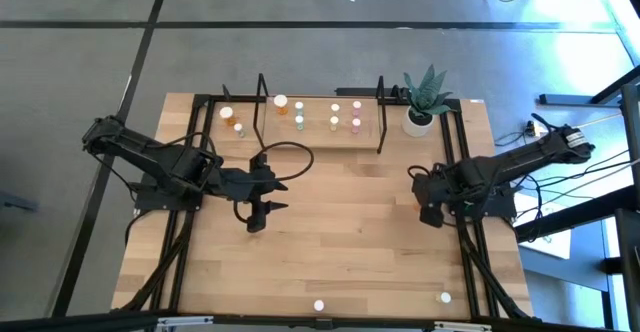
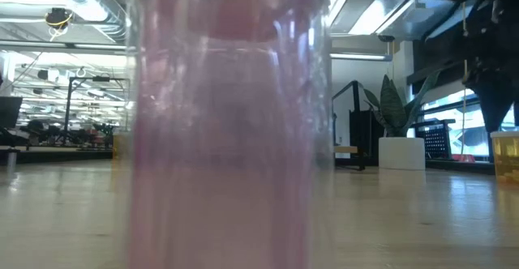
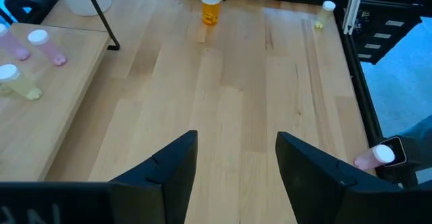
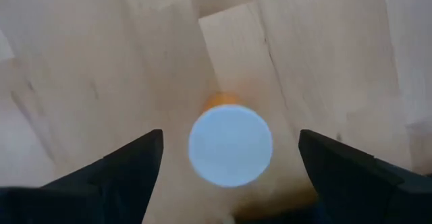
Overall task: Pick and place medicine bottles onto shelf by color
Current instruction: Put the right orange pill bottle on the shelf aligned with the other orange pill bottle
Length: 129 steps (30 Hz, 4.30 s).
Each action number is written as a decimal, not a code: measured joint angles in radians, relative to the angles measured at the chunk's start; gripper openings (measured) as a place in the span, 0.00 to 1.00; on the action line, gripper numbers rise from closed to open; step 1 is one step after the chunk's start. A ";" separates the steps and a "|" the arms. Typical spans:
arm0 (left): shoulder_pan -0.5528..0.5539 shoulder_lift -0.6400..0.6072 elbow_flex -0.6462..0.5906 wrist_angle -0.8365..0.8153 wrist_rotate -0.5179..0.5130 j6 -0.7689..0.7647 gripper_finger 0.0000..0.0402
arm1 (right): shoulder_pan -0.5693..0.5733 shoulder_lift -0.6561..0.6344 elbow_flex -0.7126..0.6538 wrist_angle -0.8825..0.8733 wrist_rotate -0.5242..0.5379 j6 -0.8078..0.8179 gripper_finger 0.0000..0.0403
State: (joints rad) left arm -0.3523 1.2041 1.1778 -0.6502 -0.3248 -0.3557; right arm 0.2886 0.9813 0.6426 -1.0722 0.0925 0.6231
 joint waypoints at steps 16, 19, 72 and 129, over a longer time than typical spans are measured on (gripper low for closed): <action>0.000 0.000 0.000 0.000 0.000 0.000 0.48 | -0.097 0.000 -0.124 0.147 -0.073 -0.009 0.86; 0.000 0.000 0.000 0.000 0.000 0.000 0.48 | -0.097 0.000 -0.135 0.151 -0.079 0.004 0.85; 0.000 0.000 0.000 0.000 0.000 0.000 0.48 | -0.107 0.649 0.658 0.112 -0.032 -0.333 0.50; 0.014 0.000 0.000 -0.121 -0.240 -0.055 0.48 | -0.166 1.028 0.871 0.263 -0.121 -0.601 0.50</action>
State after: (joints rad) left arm -0.3386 1.2041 1.1774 -0.7711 -0.5648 -0.4110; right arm 0.1230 2.0091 1.5135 -0.8093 -0.0284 0.0220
